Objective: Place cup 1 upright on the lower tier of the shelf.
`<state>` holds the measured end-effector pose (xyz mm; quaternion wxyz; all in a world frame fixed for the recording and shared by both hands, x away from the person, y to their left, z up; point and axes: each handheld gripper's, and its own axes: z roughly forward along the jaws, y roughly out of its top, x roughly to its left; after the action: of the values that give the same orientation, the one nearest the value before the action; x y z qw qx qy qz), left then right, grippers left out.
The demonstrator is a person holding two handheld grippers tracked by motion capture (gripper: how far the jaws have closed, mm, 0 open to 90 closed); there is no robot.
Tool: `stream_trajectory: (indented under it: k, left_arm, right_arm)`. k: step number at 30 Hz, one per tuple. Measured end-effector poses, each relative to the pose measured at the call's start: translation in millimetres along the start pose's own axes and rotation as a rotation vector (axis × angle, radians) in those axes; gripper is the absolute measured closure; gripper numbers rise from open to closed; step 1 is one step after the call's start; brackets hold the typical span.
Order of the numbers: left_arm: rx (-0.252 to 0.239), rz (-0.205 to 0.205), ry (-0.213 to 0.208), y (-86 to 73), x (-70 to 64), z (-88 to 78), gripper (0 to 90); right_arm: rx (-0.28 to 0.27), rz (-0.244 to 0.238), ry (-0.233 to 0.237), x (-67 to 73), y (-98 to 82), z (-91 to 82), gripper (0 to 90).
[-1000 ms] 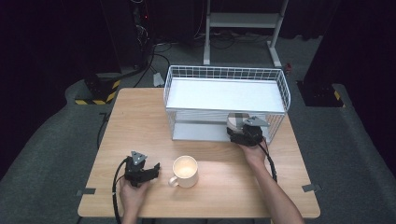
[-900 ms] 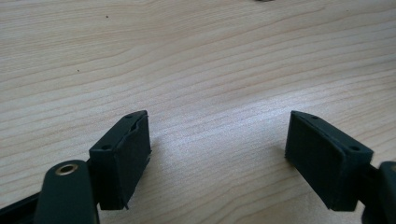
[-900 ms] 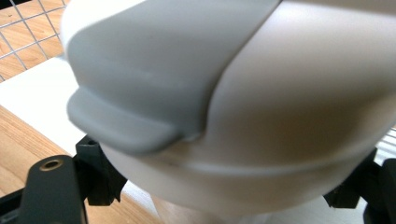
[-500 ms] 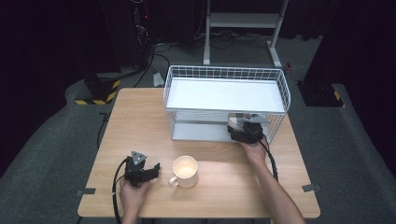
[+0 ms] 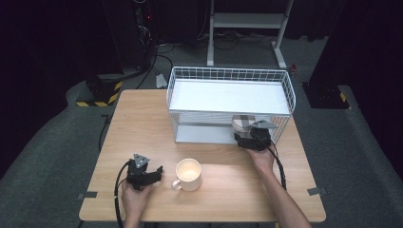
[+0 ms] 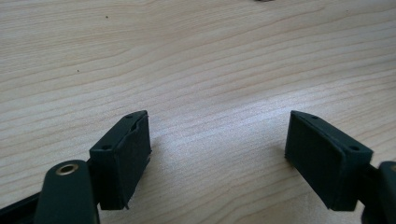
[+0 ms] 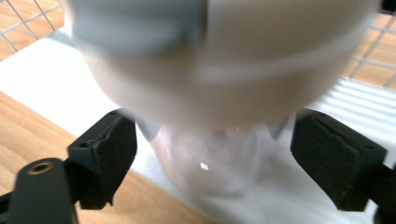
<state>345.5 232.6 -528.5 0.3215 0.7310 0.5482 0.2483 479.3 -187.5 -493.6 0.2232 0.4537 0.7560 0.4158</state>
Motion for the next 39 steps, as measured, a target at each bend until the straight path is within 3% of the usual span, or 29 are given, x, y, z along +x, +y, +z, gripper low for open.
stream_trajectory:
  k: [3,4,13,17,30,39]
  left_arm:
    - [0.000,0.001,0.001,0.0,0.0,-0.1,22.5]
    - [0.000,0.001,0.001,0.0,0.0,-0.1,22.5]
    - [0.001,0.001,0.001,0.0,0.1,-0.1,22.5]
    - [0.000,-0.001,0.001,0.0,-0.1,0.0,22.5]
    - [0.000,0.002,0.002,0.1,0.2,0.0,22.5]
    - [0.000,0.002,0.002,0.1,0.2,0.0,22.5]
  right_arm:
    - [0.014,0.010,-0.014,3.5,-5.6,-4.9,26.2]
    - [0.010,-0.005,-0.018,4.3,-6.6,-5.9,27.1]
    - [0.010,0.030,-0.059,6.8,-5.4,-3.3,29.6]
    - [0.008,0.053,-0.067,4.7,-6.5,0.2,38.1]
    - [0.025,0.089,-0.089,1.8,-0.8,10.6,42.9]
    - [0.018,0.086,-0.107,-0.5,0.1,16.4,48.2]
